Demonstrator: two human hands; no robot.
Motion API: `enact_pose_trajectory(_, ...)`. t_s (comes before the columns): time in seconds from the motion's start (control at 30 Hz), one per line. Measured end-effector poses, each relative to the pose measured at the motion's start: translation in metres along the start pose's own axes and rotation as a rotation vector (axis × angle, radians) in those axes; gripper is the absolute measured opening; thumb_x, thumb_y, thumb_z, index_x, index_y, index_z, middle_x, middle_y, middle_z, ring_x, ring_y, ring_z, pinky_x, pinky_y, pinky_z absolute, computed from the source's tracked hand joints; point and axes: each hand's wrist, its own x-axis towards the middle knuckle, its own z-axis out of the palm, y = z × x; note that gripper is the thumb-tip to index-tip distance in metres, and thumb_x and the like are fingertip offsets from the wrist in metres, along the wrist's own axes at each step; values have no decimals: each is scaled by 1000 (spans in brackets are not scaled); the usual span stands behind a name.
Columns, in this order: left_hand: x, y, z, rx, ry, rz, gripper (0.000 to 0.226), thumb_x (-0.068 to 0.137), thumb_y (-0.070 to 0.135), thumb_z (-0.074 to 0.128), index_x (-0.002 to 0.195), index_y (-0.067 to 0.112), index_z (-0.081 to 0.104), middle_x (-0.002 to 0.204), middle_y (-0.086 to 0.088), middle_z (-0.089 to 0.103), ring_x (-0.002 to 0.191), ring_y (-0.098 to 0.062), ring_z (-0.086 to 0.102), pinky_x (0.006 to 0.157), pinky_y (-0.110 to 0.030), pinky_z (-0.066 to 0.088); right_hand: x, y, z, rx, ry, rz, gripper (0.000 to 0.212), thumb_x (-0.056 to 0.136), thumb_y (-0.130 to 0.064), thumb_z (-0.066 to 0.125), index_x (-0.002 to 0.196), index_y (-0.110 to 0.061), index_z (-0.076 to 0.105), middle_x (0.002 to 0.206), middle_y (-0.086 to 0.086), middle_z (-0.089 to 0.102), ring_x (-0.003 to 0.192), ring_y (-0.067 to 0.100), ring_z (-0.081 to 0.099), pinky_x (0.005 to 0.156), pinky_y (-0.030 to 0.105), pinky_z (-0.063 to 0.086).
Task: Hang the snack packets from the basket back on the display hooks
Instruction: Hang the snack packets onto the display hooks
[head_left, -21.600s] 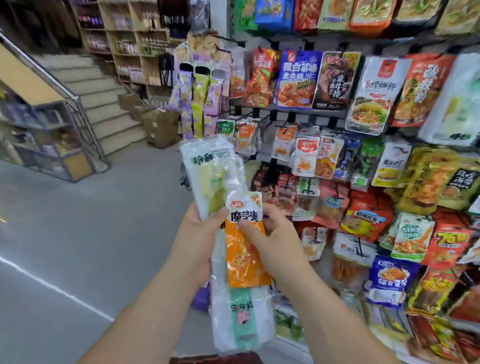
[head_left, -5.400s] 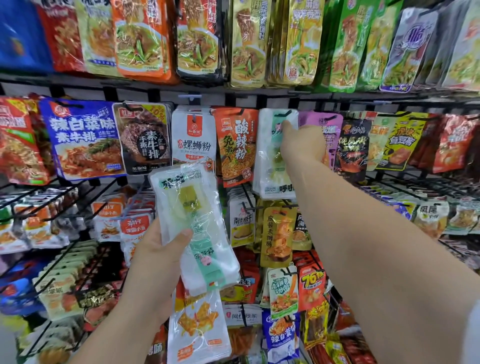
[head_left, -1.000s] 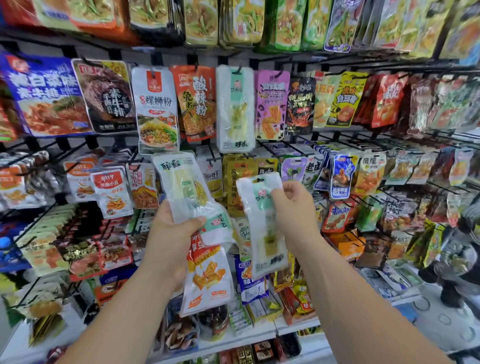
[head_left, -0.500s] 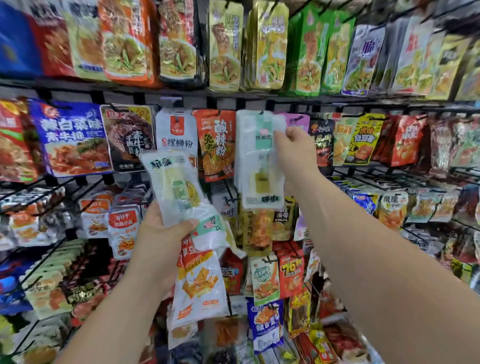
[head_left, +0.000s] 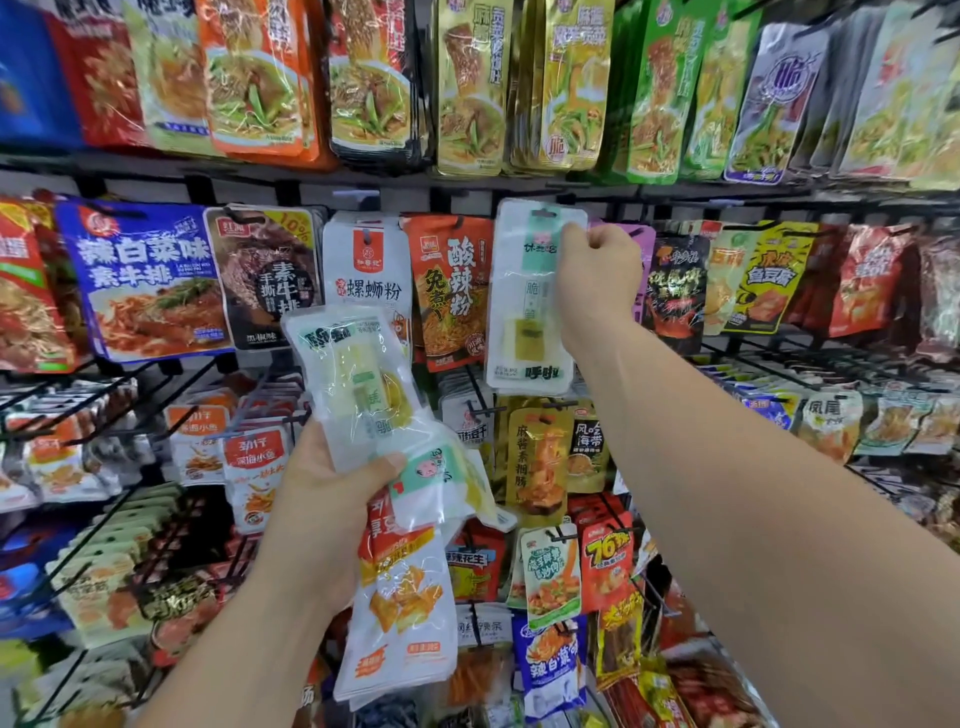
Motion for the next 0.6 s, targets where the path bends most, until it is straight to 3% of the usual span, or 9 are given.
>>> enact_pose_trajectory(0.17,1,1,-1,17,-8,-3,48,94,-12,62,121,28,64,112,-7,79,101,-38,76,88,-70,56,2,7,-4,-27,7,-29,34,95,-18,53,69,-21,31,66,-5,34,60,17,28,60,33,25)
enact_pose_trajectory(0.33,-1,2,0,17,-23,18,51,94,-14,61,123,28,63,112,-6,79,99,-34,77,83,-56,61,8,14,-4,-84,2,-35,33,97,-24,54,69,-21,36,67,-4,40,62,19,34,63,36,31)
enact_pose_trajectory(0.47,-1,2,-1,4,-25,16,51,94,-14,59,124,28,63,112,-6,79,98,-35,77,84,-59,61,19,14,1,-215,11,-20,35,100,-32,57,70,-21,43,69,-4,48,62,18,43,66,34,37)
enact_pose_trajectory(0.6,-2,0,-3,4,-23,15,51,94,-15,59,121,28,65,110,-8,80,94,-34,78,69,-50,65,26,18,5,-316,0,-15,30,102,-37,59,80,-18,52,79,-1,60,73,23,57,71,34,45)
